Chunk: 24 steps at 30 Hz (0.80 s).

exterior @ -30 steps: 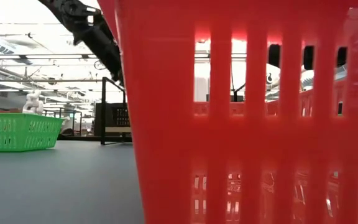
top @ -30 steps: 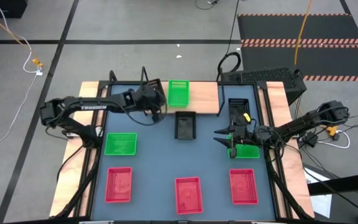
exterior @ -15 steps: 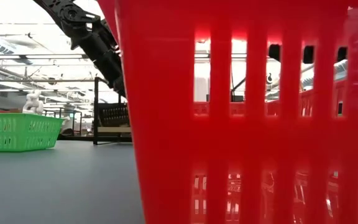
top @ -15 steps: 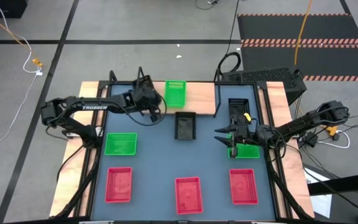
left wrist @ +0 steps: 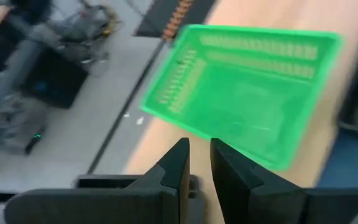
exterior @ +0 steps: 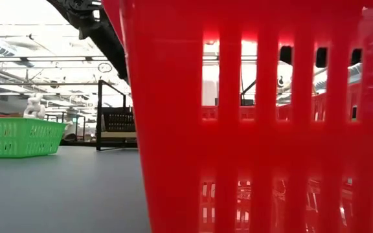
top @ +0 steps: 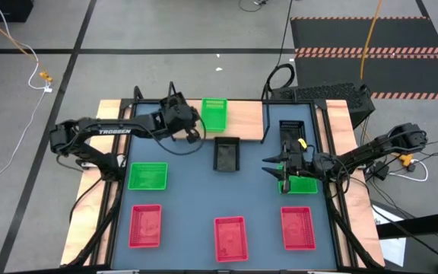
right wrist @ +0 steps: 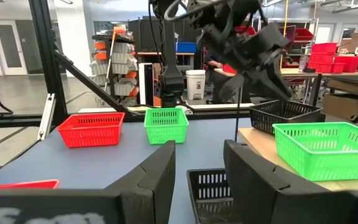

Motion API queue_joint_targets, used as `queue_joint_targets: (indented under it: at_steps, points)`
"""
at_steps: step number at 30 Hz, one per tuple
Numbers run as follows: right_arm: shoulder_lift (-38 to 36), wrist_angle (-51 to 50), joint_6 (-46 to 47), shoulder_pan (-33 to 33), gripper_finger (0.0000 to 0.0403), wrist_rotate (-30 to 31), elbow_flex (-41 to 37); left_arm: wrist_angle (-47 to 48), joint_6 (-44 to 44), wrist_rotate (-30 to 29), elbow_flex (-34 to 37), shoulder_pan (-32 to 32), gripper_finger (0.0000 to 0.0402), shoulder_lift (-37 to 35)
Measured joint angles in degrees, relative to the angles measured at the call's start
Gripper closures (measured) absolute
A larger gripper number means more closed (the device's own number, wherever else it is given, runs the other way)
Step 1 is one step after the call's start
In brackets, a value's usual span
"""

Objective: Stack baskets on shelf by color
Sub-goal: Adjust the black bin on the shelf

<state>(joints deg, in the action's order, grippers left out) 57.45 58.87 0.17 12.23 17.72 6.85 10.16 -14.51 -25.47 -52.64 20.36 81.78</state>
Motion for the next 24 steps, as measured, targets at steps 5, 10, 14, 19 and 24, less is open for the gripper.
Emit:
queue_joint_targets:
  at_steps: [5,10,14,19,24]
  points:
    - [-0.02,0.03,0.08,0.00,0.0273,0.00,0.00,11.30,4.63,-2.85,-5.64,0.57,0.0334,2.36]
    - [0.00,0.54,0.03,0.00,0.0273,0.00,0.00,17.85,5.04,-4.18,-10.02,0.41,0.0334,7.26]
    - [0.00,1.08,0.02,0.00,0.0273,0.00,0.00,22.99,4.51,-4.20,-12.98,0.46,0.0325,12.57]
    - [0.00,0.82,-0.30,0.00,0.0273,-0.02,0.00,27.69,7.32,-4.69,-16.41,0.74,0.0267,17.17]
    - [0.00,-0.08,-0.44,0.00,0.0273,-0.02,0.00,27.76,10.35,-4.77,-17.05,1.03,0.0199,17.38]
